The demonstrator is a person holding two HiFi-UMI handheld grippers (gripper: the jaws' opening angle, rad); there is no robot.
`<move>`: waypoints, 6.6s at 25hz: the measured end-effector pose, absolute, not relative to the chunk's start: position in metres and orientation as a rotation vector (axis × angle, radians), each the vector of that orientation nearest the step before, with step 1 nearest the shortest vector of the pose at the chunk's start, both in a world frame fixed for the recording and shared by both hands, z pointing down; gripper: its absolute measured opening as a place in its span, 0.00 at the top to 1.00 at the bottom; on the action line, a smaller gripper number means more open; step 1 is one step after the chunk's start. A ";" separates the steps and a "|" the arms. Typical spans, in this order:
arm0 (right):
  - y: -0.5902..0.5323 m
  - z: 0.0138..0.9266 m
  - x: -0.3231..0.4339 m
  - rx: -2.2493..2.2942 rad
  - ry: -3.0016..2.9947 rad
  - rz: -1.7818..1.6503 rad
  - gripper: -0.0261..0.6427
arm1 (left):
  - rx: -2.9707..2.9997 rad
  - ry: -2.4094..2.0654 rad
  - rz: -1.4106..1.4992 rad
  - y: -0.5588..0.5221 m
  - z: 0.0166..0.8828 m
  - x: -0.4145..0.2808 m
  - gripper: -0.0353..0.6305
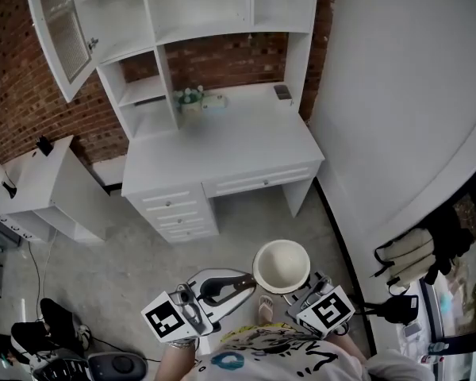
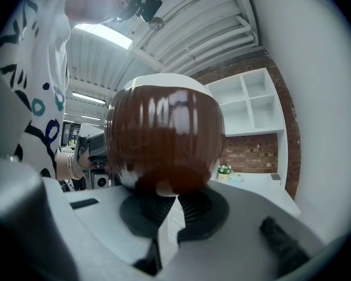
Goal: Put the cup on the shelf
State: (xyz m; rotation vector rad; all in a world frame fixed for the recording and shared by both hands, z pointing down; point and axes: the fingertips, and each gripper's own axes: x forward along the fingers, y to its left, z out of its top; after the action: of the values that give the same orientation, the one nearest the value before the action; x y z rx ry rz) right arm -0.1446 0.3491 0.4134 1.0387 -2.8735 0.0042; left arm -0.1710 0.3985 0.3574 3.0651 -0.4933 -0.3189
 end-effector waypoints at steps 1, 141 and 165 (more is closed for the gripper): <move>0.342 0.414 -0.141 1.038 -2.859 0.003 0.92 | 3.068 -0.490 -0.318 0.392 0.356 -0.168 0.86; -0.227 0.414 0.093 1.208 -2.847 0.035 0.92 | 3.042 -0.473 -0.357 -0.176 0.363 0.062 0.86; -0.314 0.386 0.069 1.354 -2.803 0.018 0.92 | 3.065 -0.449 -0.514 -0.261 0.316 0.028 0.86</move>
State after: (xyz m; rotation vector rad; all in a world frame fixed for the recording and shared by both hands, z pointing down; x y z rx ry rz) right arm 0.0694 -0.3144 0.3859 1.3539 -2.8025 0.0178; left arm 0.0283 -0.2608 0.3160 3.0648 -0.4493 -0.5137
